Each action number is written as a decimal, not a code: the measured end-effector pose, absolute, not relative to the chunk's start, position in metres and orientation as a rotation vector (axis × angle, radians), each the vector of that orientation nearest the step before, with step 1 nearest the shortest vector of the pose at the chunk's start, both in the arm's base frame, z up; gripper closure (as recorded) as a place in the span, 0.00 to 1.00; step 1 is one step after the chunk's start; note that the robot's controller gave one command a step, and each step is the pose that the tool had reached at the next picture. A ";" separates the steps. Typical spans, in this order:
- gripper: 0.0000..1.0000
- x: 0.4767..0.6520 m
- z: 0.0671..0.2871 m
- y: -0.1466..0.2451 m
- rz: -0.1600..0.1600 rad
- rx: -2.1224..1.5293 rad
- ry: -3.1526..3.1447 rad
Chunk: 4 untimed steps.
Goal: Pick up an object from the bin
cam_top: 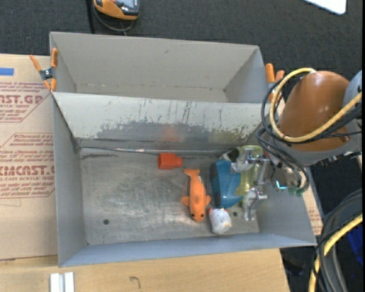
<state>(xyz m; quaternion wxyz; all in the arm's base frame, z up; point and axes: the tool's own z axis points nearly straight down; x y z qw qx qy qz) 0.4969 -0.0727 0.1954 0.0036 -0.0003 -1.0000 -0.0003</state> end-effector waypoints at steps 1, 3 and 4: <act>0.00 0.497 0.197 -0.073 -0.001 0.000 -3.137; 0.00 0.509 0.164 -0.059 0.002 0.077 -3.148; 0.00 0.511 0.126 -0.053 -0.002 -0.162 -3.137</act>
Offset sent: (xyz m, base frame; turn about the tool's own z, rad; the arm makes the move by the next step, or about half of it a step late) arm 0.0159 -0.0127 0.0293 -0.0176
